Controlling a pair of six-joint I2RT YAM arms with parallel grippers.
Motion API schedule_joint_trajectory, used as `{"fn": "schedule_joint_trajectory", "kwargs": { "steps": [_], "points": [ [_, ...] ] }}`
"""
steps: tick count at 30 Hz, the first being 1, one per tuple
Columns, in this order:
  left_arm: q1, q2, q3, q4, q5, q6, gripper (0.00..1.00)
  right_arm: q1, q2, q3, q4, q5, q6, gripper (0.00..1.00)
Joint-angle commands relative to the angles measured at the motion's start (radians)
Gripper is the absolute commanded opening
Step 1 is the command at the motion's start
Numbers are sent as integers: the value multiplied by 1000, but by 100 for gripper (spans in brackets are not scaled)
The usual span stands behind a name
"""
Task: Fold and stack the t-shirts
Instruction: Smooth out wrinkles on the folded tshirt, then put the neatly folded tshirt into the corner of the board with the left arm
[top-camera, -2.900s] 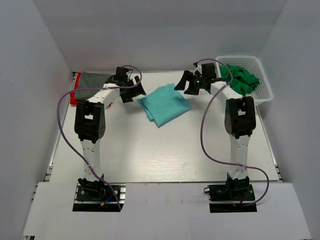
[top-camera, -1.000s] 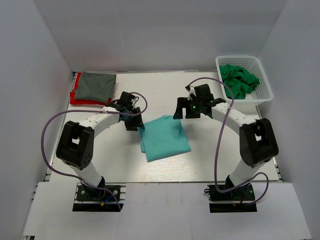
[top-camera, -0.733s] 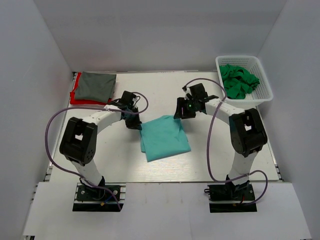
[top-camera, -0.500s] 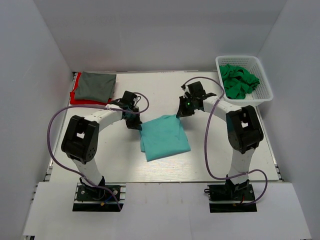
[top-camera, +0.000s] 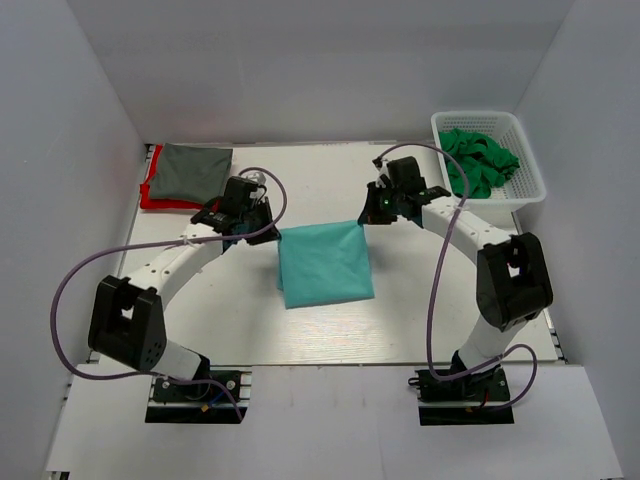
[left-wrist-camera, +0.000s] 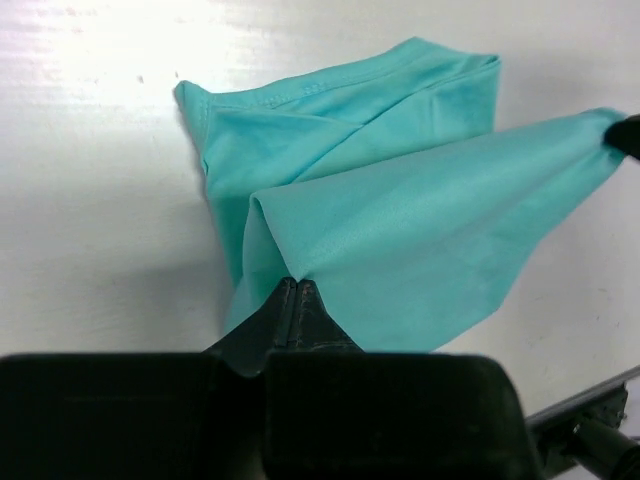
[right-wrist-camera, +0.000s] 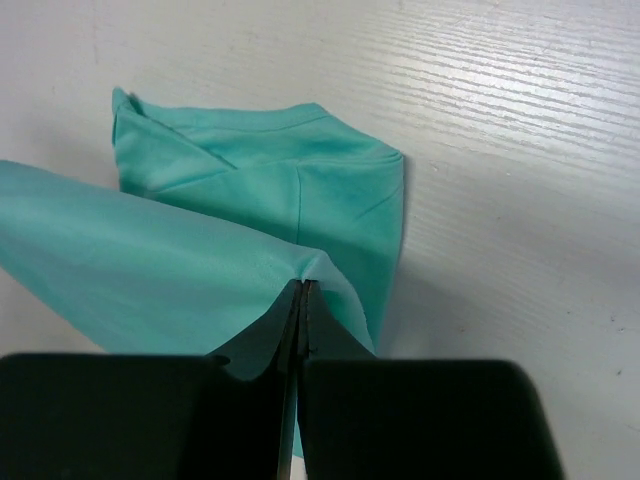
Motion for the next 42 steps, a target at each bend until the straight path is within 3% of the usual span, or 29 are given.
{"fn": "schedule_joint_trajectory", "kwargs": {
  "steps": [1, 7, 10, 15, 17, 18, 19, 21, 23, 27, 30, 37, 42],
  "points": [
    [7, -8, -20, 53, -86, 1, 0, -5, 30, 29, 14, 28, 0, 0],
    [17, 165, 14, 121, -229, -51, 0, -17, 139, 69, 82, 79, 32, 0],
    [28, 236, 65, 196, -238, -60, 0, -31, 240, 136, 110, 63, 46, 0],
    [39, 363, 183, 168, -258, -49, 0, -42, 282, 203, 118, 92, 30, 0],
    [39, 387, 223, 127, -248, -49, 3, -46, 294, 236, 87, 94, 29, 17],
    [48, 398, 240, 103, -248, -49, 12, -48, 295, 245, 75, 93, 24, 29],
    [48, 407, 273, 74, -225, -49, 53, -48, 292, 260, 46, 83, 21, 50],
    [48, 408, 284, 20, -199, -49, 99, -49, 280, 260, 25, 69, 9, 77],
    [48, 327, 222, 38, -177, -49, 99, -48, 227, 234, 12, 63, 0, 90],
    [39, 213, 125, 81, -122, -34, 99, -46, 99, 126, 59, 62, 15, 90],
    [17, 188, 67, 104, -91, 12, 99, -48, -4, -89, 131, 27, 53, 90],
    [17, 294, 56, 93, -34, 35, 99, -46, -174, -214, 106, 53, 76, 90],
    [8, 335, 77, 47, -48, 61, 83, -46, -237, -231, 44, 69, 61, 90]
  ]
}}
